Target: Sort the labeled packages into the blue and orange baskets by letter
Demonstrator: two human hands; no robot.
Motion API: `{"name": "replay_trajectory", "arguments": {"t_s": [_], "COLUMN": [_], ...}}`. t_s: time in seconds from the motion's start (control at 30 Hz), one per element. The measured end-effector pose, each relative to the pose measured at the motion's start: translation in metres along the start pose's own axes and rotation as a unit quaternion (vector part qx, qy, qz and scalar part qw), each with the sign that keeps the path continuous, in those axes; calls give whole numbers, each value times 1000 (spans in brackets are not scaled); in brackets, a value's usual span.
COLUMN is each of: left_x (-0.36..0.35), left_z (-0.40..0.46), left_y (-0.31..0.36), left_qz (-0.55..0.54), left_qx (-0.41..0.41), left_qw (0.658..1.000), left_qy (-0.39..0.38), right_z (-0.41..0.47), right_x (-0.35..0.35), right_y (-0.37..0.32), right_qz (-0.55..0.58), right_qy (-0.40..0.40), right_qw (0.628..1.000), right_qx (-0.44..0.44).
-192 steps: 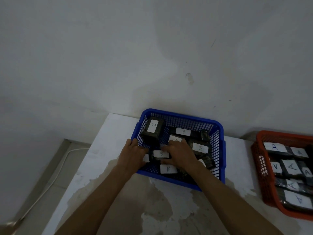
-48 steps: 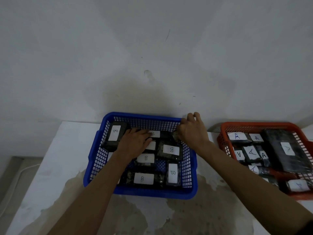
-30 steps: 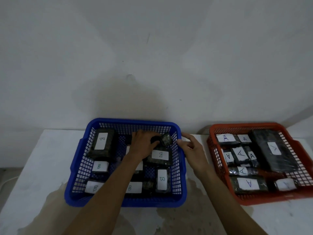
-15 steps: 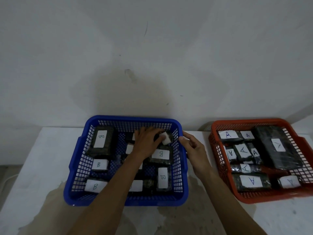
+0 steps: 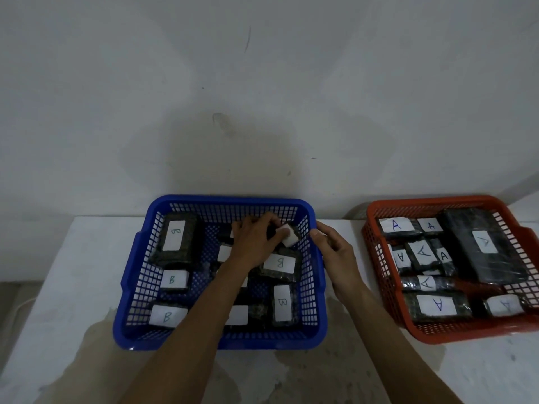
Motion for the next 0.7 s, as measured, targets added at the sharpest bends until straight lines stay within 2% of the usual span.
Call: {"name": "replay_trajectory", "arguments": {"t_s": [0.1,0.2,0.3,0.5,0.6,0.7], "left_x": [3,4,3,4,22,47], "left_z": [2,-1,-1,-1,-5,-20], "left_y": [1,5,9,7,10,18], "left_qz": [28,131,191,180,133,119], "left_qx": [6,6,13,22,41,22], "left_qw": [999,988,976,979,982,979], "left_qy": [20,80,102,92,132,167], "right_z": [1,2,3,4,3,-3], "right_x": [1,2,3,4,6,7], "right_y": [1,1,3,3,1,-5], "right_qz": [0,-4,1,-4,-17,-44], "right_qy": [2,7,10,14,15,24], "right_qw": [1000,1000,1000,1000,1000,998], "right_qx": [-1,-1,-2,1,-6,-30]}}
Point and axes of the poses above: each hand's wrist, its own z-axis towards the middle knuckle, its own x-axis out of the back of the hand, y = z × x, the point moved 5 cm from there along z, towards the middle knuckle, and after that the axes turned 3 degrees about -x, right-handed, at the moved point
